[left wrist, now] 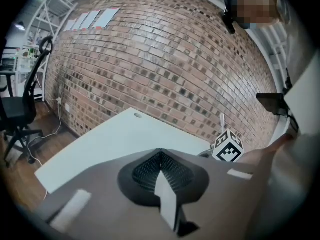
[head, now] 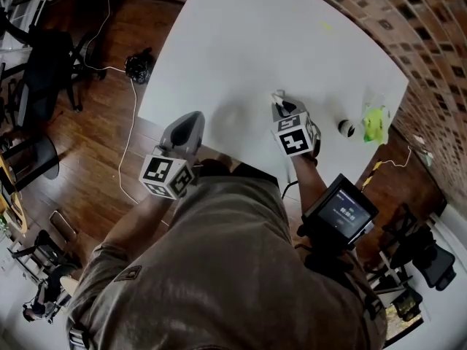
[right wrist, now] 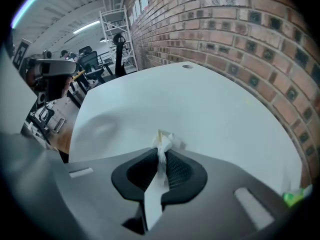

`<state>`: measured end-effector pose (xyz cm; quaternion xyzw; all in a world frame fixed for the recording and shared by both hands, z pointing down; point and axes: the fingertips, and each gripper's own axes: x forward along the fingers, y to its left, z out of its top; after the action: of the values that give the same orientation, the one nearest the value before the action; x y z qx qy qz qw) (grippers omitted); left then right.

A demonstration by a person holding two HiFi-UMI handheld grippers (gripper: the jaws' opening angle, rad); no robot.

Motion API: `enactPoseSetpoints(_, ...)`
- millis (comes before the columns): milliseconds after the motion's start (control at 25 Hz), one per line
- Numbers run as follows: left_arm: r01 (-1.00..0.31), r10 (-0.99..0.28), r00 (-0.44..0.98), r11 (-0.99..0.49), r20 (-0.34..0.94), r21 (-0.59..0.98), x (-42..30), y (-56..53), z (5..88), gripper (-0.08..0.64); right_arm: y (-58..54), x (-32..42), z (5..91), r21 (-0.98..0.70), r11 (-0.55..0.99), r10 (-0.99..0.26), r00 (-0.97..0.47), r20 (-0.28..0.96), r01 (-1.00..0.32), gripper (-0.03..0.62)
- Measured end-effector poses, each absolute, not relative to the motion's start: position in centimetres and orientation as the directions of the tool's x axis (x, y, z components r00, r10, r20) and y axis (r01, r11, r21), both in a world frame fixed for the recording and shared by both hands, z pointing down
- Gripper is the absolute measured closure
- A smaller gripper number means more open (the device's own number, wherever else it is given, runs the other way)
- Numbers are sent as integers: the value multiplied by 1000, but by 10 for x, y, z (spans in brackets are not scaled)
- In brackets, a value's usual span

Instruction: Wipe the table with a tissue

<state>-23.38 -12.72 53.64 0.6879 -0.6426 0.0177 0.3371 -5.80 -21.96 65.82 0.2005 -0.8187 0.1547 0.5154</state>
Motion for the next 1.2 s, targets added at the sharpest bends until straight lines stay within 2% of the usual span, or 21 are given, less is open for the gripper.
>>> enactPoseSetpoints(360,-904,-868,149,74,474,420,-246,-109,531,558,-167,-129,656,-129,936,-50,-488,871,-326,552)
enactPoseSetpoints(520,-904,-864,182,40,468,426,-236,-116,531,558,-175,-106,657,-133,915,-72,-476,876,-382,552)
enactPoseSetpoints(880,-890,-855,293,-80,428,448,-194,-143,526,558,-213,5,655,-46,789,-231,-364,903,-613,552)
enactPoseSetpoints(1080,-888,-856,318,-117,409,445,-185,-149,519,558,-204,19,658,-42,761,-242,-344,907,-648,552)
enactPoseSetpoints(1200,-890,-861,316,-124,398,438,-186,-145,514,558,-183,-5,660,-77,792,-199,-375,905,-606,552)
